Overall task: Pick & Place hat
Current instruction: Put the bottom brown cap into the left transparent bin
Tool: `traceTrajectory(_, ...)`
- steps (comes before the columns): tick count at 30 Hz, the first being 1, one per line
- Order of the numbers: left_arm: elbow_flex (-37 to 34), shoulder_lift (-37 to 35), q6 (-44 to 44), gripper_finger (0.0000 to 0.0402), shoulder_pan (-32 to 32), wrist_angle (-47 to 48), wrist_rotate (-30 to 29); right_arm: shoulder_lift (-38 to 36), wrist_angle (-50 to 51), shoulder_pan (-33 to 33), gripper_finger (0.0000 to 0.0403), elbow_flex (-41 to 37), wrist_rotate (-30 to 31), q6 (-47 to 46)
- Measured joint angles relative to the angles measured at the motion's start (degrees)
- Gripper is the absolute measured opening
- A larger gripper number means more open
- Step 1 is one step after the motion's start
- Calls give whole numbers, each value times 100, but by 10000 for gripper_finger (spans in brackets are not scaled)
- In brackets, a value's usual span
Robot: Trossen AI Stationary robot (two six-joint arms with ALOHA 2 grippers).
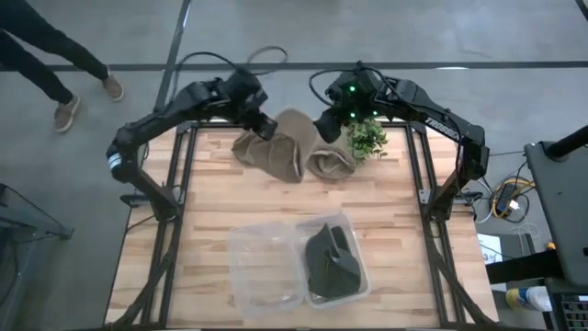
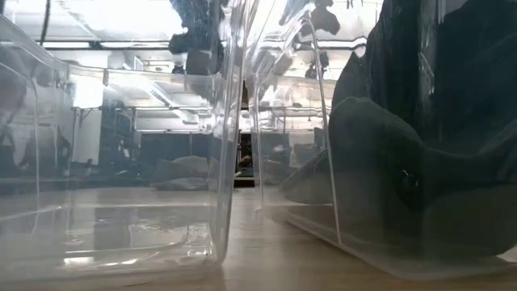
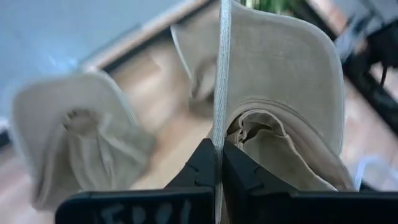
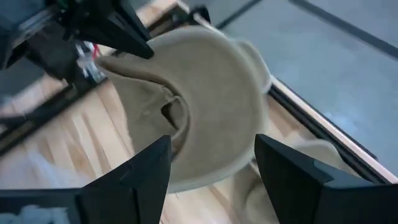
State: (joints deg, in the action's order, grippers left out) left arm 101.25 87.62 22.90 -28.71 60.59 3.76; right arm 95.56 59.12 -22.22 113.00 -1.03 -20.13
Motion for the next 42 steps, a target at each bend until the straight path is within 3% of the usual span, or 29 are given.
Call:
traceTrajectory(15,-11,-1173,130,4,2,-489,-713,-297,-1575,-85,224,3,574,-446)
traceTrajectory(24,-13,-1301,164,4,18,-669,-731,-257,-1677,-40,224,3,155,-1164)
traceTrajectory(37,-26,-1291,111,4,123,-1059,-552,-253,-1779,63,223,-50,102,-1529)
traceTrajectory(42,-27,-1291,100,4,155,-1057,-483,-244,-1784,61,189,-67,102,-1571)
